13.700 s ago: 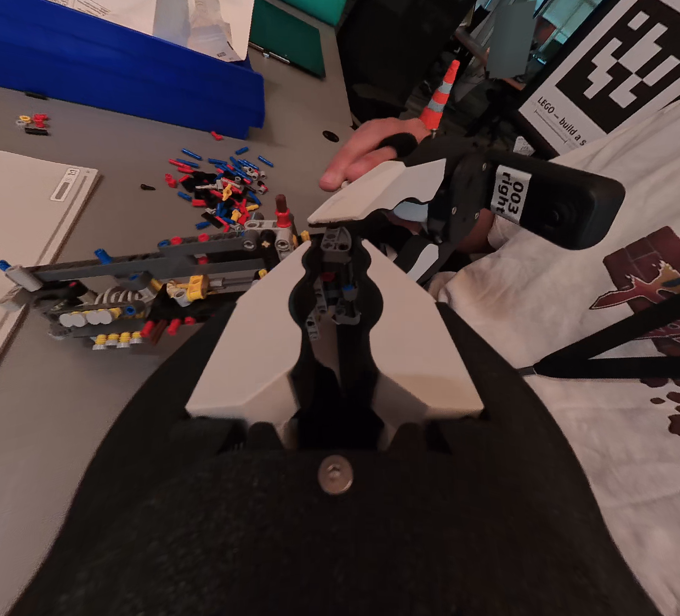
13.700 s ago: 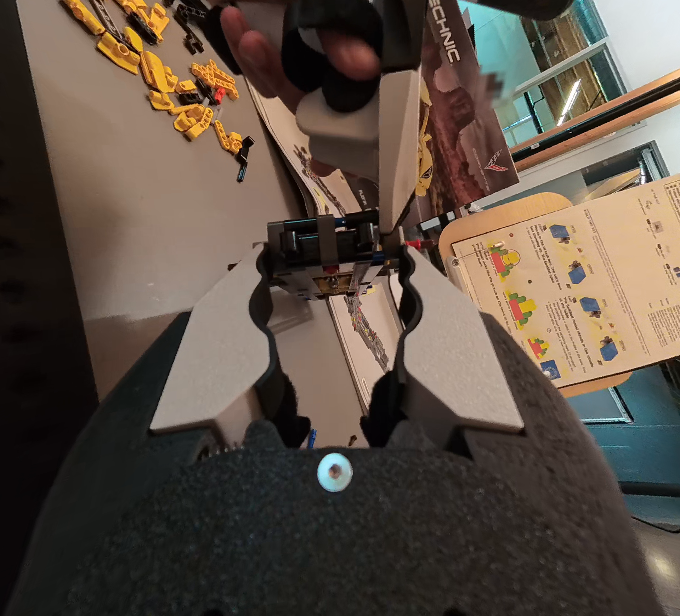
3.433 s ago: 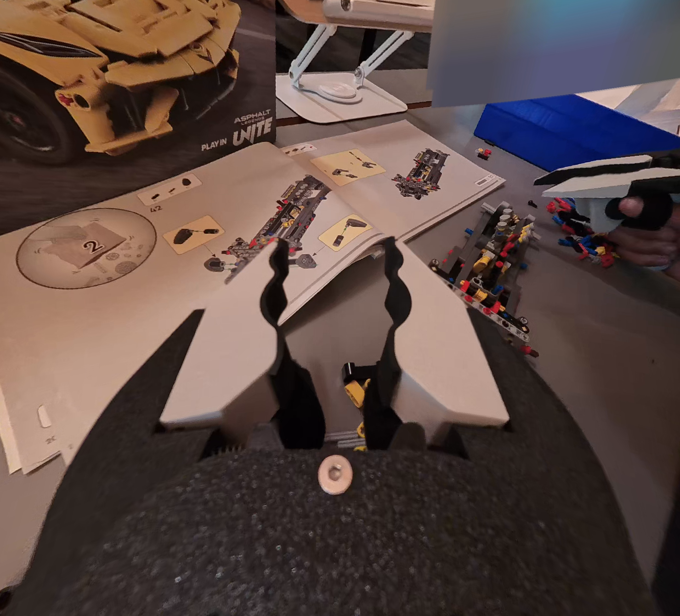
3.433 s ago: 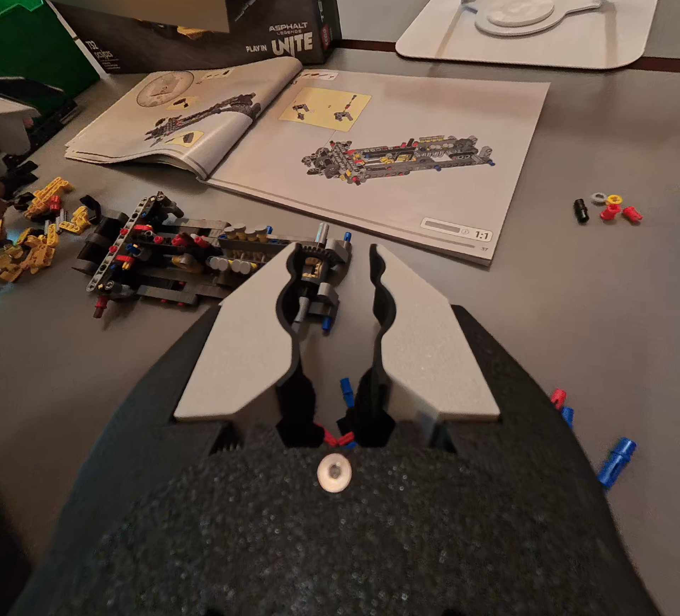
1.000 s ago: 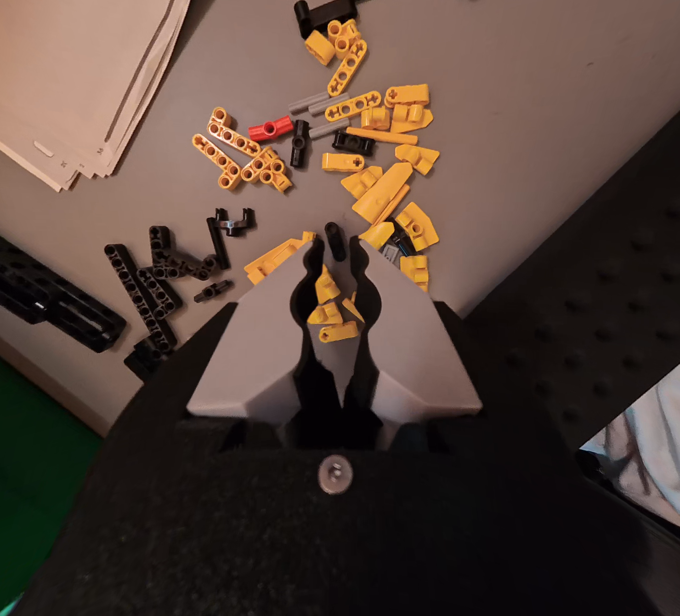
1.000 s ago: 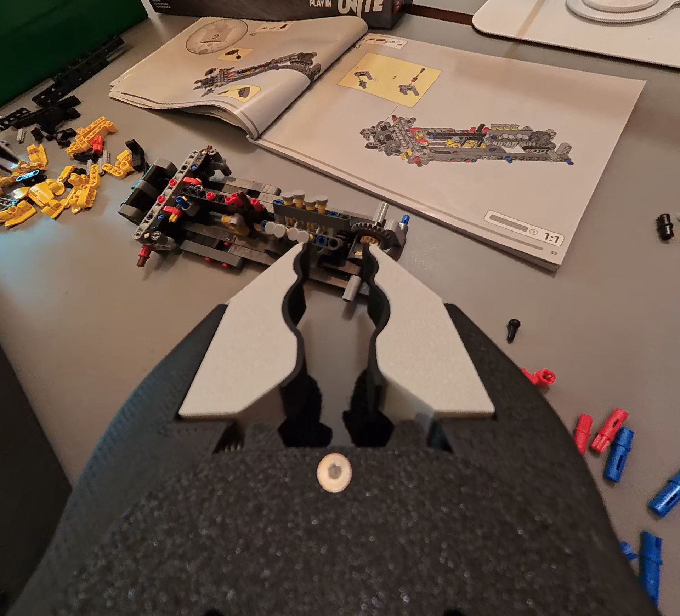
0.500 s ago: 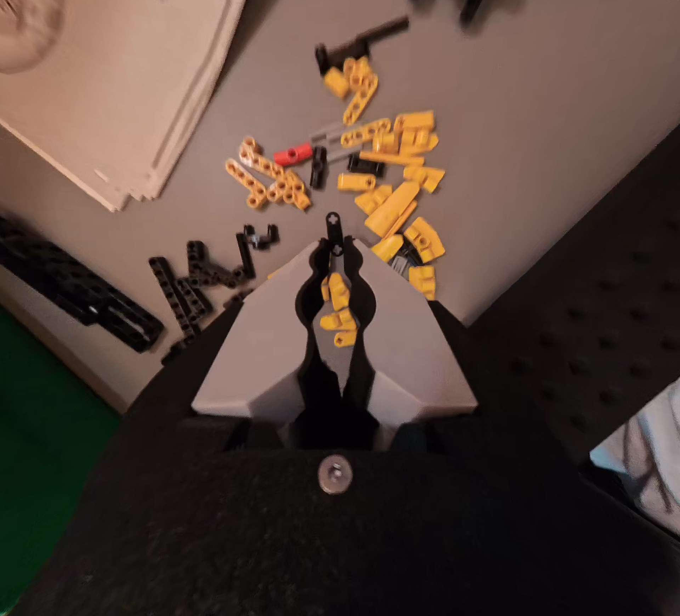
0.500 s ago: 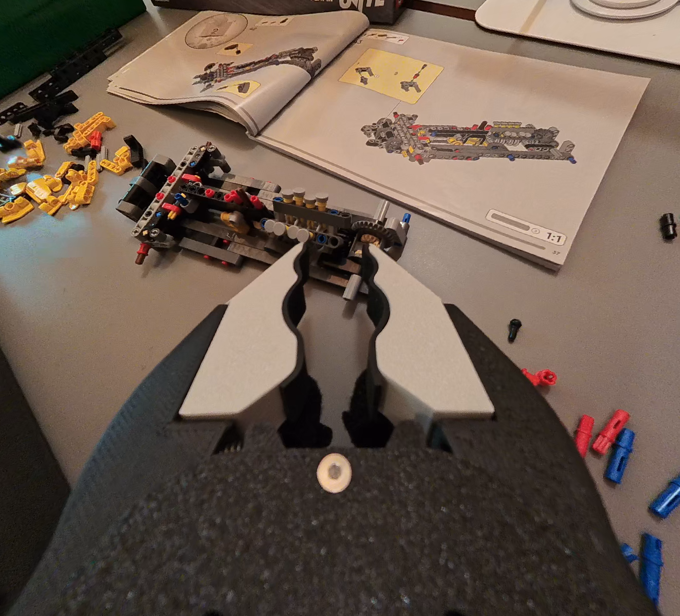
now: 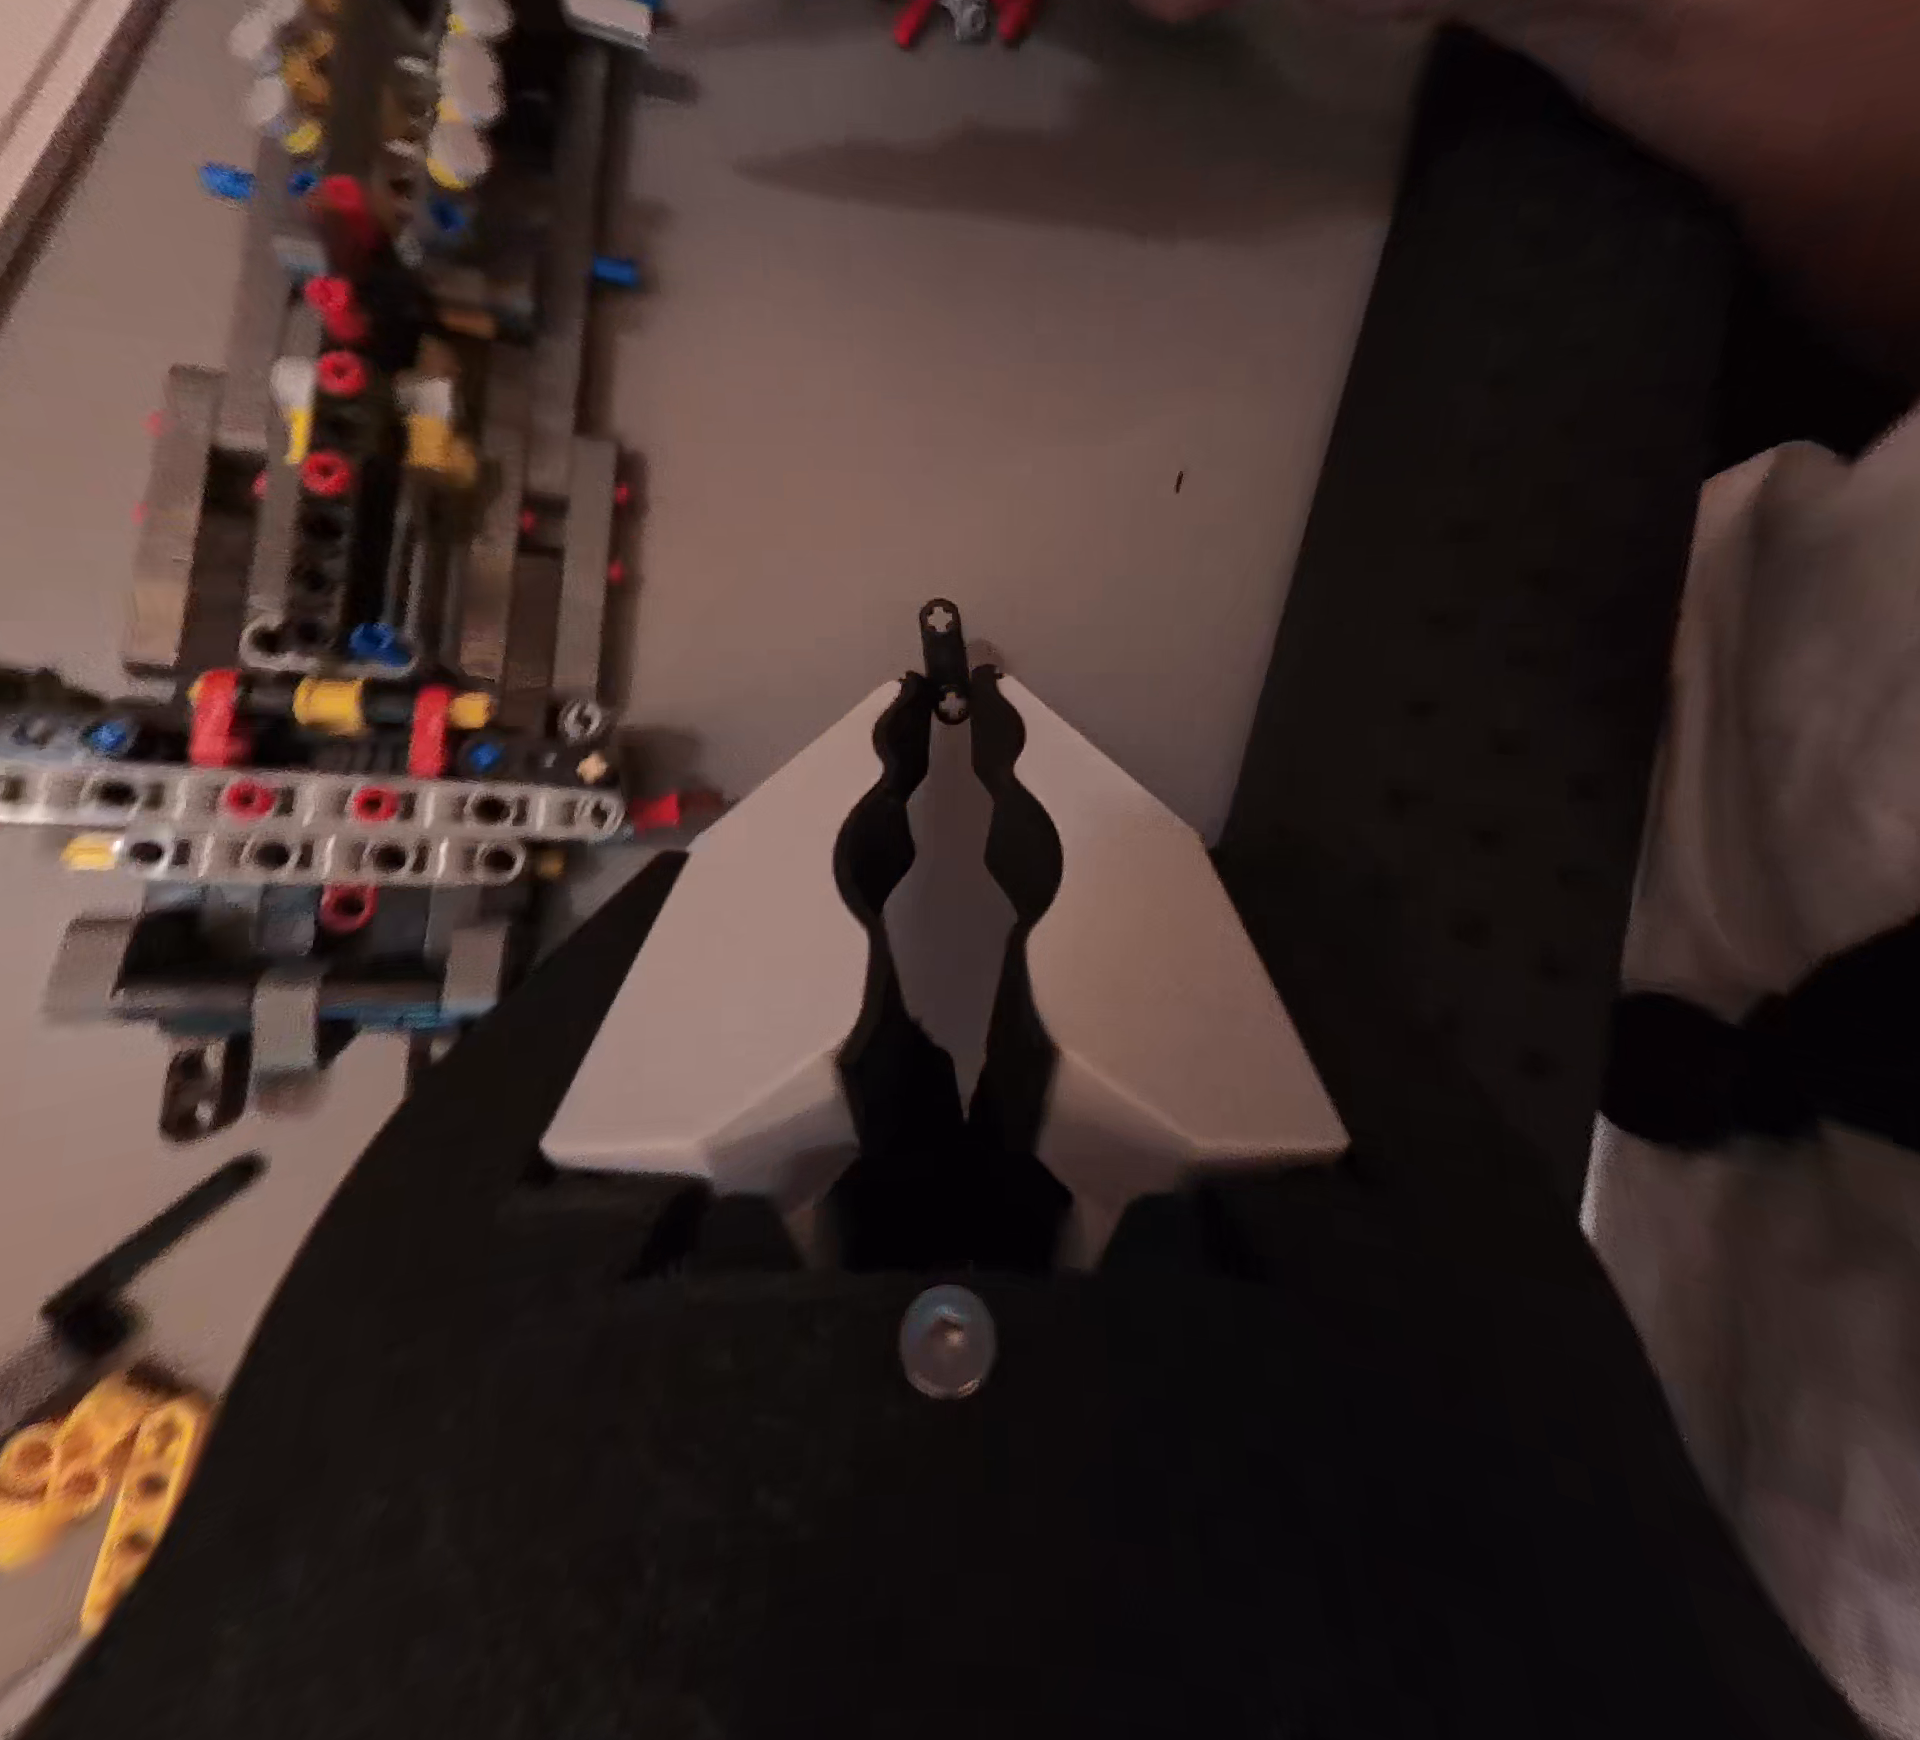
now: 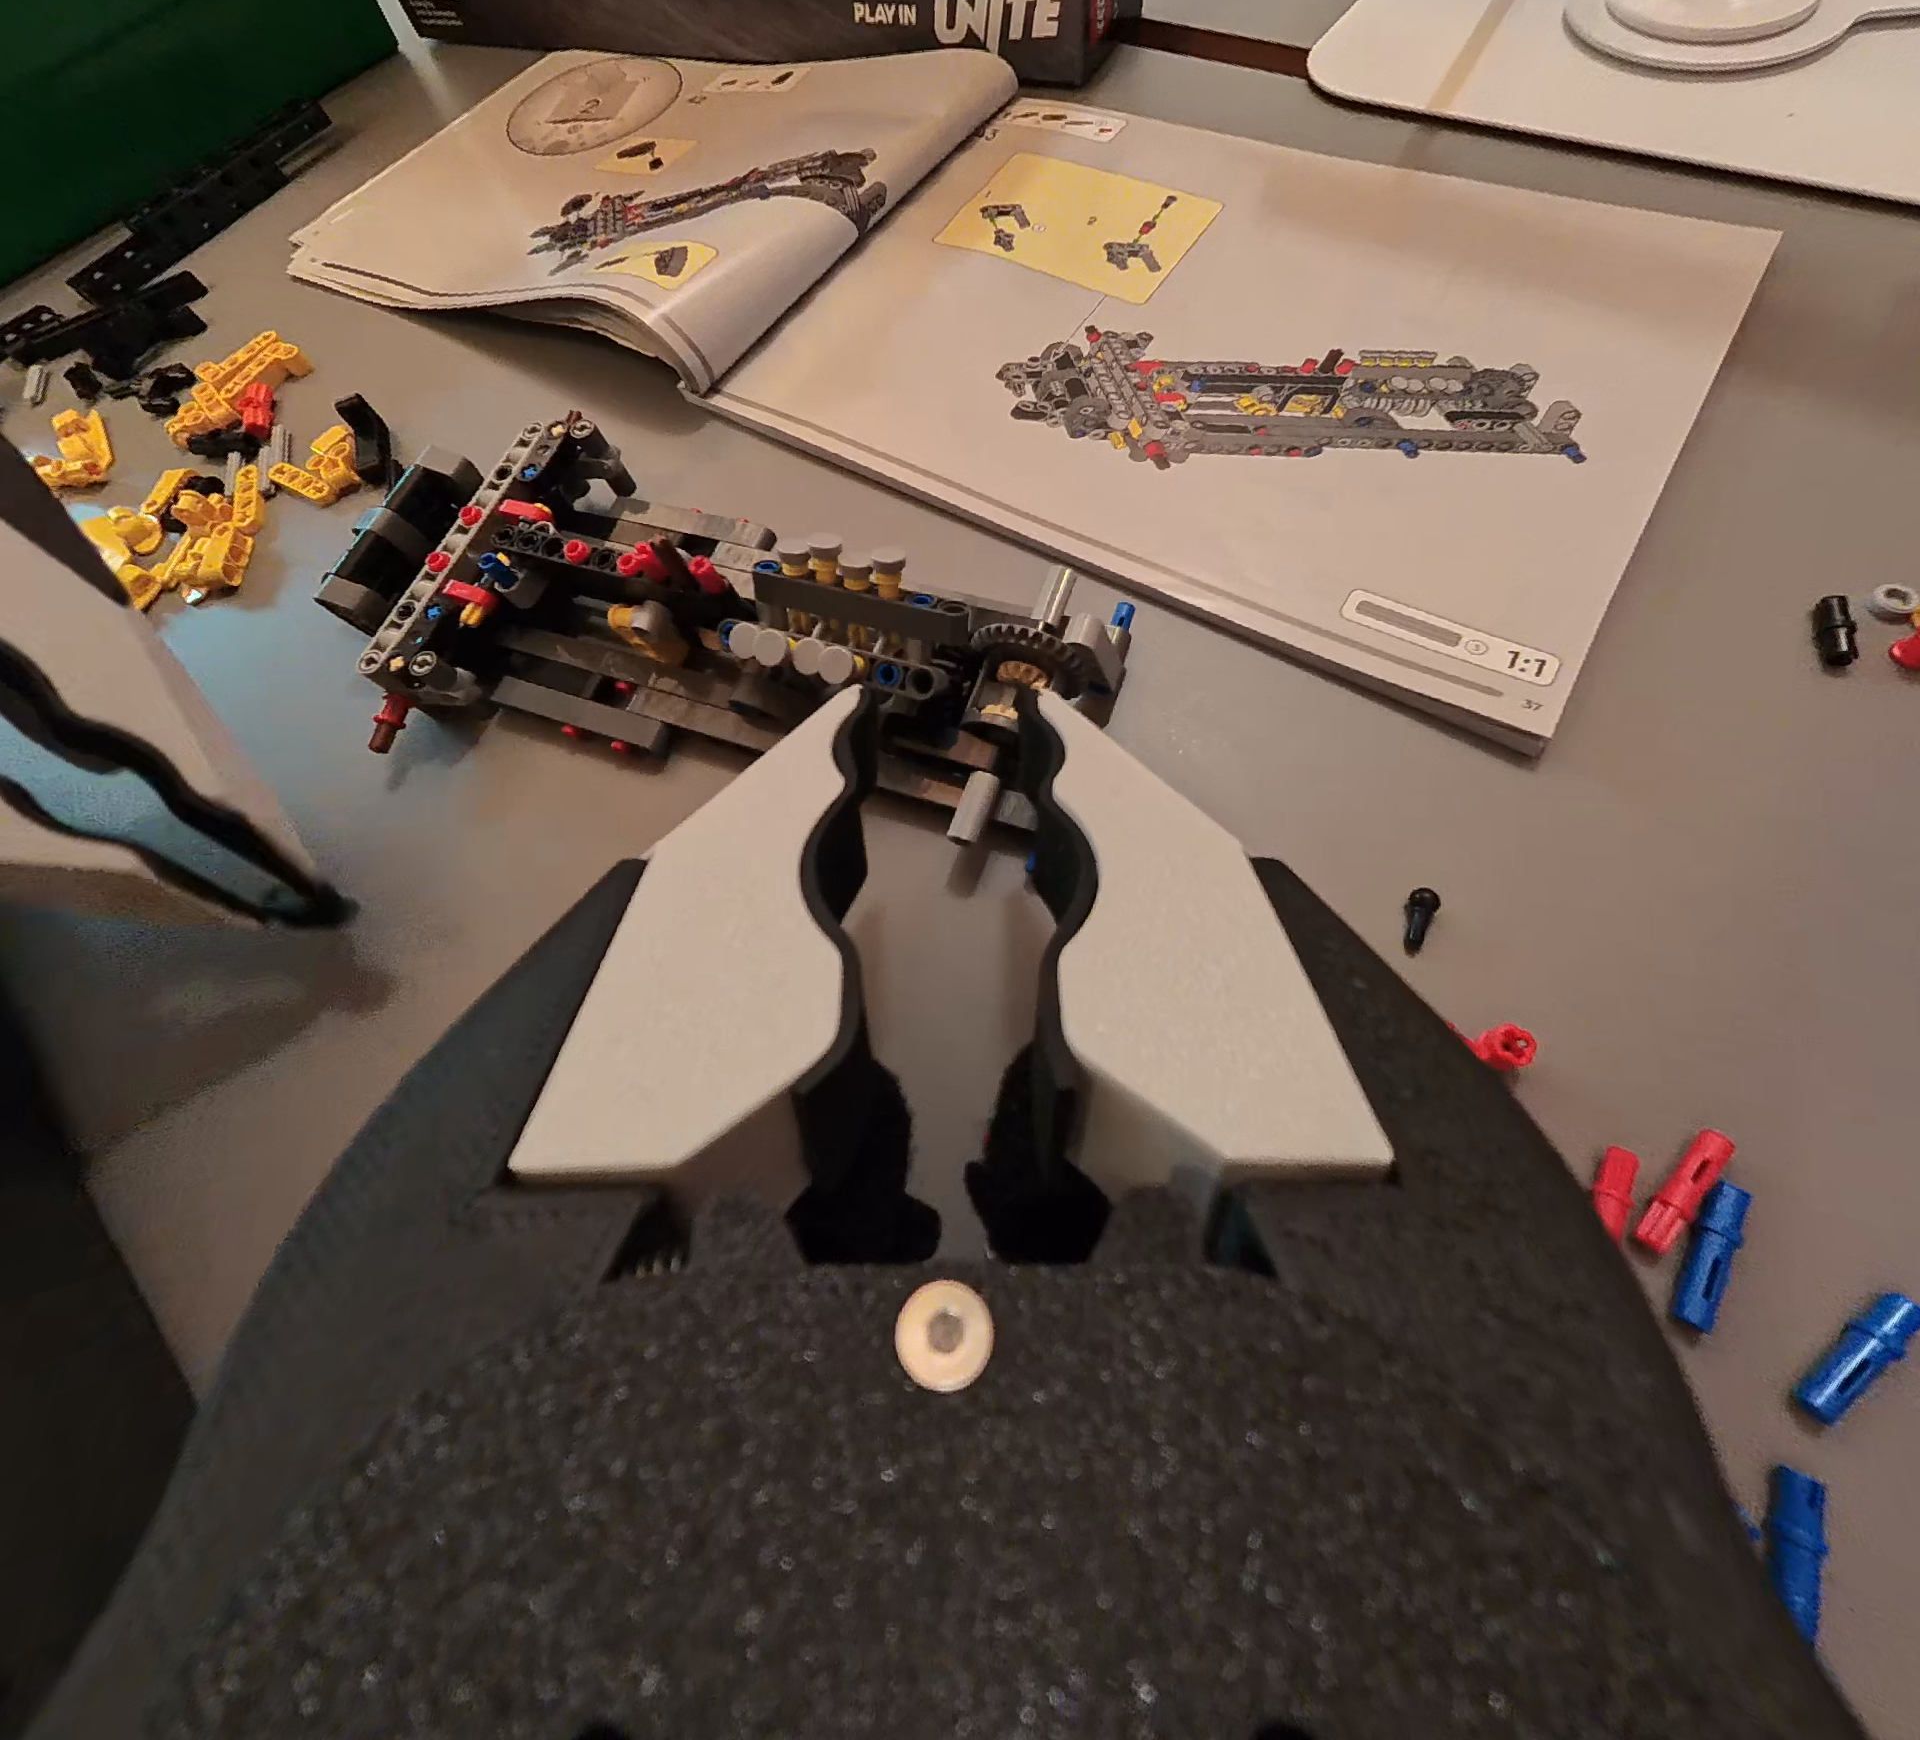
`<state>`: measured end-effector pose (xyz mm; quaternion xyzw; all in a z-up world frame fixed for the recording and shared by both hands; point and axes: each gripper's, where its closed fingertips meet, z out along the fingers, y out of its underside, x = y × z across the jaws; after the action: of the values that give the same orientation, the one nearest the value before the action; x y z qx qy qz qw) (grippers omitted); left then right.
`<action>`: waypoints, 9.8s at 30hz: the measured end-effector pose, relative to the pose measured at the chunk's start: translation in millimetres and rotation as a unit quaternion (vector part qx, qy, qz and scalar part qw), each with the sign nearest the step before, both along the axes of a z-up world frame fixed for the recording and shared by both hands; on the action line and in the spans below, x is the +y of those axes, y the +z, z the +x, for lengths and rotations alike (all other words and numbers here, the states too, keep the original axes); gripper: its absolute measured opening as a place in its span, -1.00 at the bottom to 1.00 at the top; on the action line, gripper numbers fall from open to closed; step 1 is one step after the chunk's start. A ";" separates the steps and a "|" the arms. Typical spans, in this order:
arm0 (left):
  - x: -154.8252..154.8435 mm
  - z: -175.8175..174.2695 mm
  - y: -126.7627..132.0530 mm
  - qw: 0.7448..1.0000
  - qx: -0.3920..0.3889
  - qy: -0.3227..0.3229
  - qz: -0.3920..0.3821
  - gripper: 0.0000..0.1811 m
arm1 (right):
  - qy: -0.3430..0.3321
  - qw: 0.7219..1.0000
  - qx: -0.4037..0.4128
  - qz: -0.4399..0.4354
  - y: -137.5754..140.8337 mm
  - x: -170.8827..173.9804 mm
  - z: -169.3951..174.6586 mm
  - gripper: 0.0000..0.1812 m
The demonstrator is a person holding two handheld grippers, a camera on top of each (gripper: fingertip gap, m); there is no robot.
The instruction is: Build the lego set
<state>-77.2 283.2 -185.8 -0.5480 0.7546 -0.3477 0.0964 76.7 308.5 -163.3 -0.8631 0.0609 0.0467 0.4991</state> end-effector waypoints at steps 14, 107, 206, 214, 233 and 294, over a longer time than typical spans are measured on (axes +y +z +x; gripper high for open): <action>-2.2 18.9 -17.8 0.997 -0.012 -0.007 0.080 -0.91 | 0.004 1.000 0.012 0.000 -0.8 -0.6 -1.3 -0.72; 13.7 -10.7 -22.1 0.989 0.041 0.093 0.110 -0.91 | 0.025 0.999 -0.019 -0.019 -7.9 -1.0 -12.1 -0.72; 53.5 255.6 -19.5 0.557 -0.044 -0.780 0.283 -0.76 | 0.000 0.985 0.103 0.141 41.6 -27.3 -22.9 -0.73; 51.3 256.5 -20.2 0.546 -0.047 -0.785 0.288 -0.76 | -0.002 0.985 0.105 0.138 40.3 -27.3 -22.2 -0.73; 52.8 256.0 -20.3 0.512 -0.055 -0.803 0.300 -0.76 | 0.001 0.986 0.107 0.132 37.9 -26.4 -22.5 -0.73; 16.2 -15.1 -21.2 0.992 -0.071 0.001 0.108 -0.76 | 0.010 0.996 0.036 0.080 21.3 -22.4 -31.0 -0.73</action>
<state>-92.3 299.4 -206.9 -0.5087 0.7786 -0.3021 0.2091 45.7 286.1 -142.0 -0.8190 0.0660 0.0875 0.5633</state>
